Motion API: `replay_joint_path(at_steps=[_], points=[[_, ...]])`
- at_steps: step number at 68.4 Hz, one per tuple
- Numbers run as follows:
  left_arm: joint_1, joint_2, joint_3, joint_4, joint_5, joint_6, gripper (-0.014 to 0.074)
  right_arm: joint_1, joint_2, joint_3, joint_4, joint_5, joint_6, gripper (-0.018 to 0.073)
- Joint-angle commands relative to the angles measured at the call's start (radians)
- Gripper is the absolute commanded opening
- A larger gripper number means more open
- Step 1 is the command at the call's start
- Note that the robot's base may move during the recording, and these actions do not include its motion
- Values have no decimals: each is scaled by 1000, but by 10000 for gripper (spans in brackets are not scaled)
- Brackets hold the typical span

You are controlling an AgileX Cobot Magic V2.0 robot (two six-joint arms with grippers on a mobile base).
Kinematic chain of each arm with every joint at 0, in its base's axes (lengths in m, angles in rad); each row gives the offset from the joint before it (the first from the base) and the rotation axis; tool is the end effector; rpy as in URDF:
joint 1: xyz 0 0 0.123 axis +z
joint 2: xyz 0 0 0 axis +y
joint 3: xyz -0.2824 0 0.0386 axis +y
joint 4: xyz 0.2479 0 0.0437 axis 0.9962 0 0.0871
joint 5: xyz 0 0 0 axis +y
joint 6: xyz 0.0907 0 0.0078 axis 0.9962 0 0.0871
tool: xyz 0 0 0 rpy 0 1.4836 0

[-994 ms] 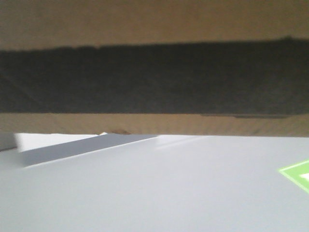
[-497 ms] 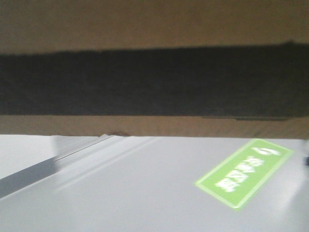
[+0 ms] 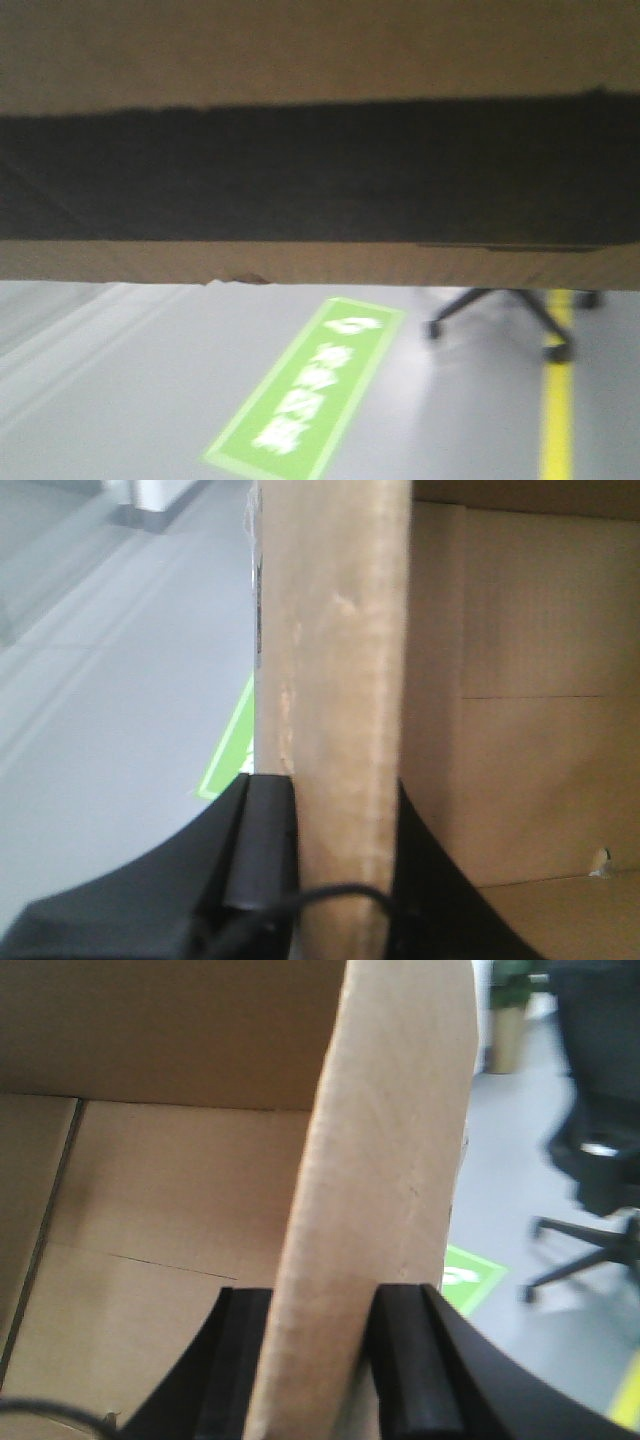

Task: Grab box from left shelf to table start
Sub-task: 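Hold the box with both grippers while driving to the white table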

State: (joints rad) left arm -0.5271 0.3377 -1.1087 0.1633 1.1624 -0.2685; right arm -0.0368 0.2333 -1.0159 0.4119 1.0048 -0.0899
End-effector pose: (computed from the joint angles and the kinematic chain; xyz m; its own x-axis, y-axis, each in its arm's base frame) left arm -0.0107 0.0220 0.4304 -0.3251 -0.0416 -0.9448 0.3151 0.9372 -0.1497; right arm -0.0344 0.0321 0.4234 -0.1358 0.1366 -0.9813 -0.2854 0.9431 0.1708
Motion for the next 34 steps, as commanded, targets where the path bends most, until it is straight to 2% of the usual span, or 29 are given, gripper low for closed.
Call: replay_joint_path(at_steps=[1, 34], points=[[-7, -3, -39, -19, -194, -25, -92, -3, 24, -25, -56, -148, -4, 58], [-7, -3, -39, -18, -194, -25, -92, -3, 24, -25, -56, -148, -4, 58]])
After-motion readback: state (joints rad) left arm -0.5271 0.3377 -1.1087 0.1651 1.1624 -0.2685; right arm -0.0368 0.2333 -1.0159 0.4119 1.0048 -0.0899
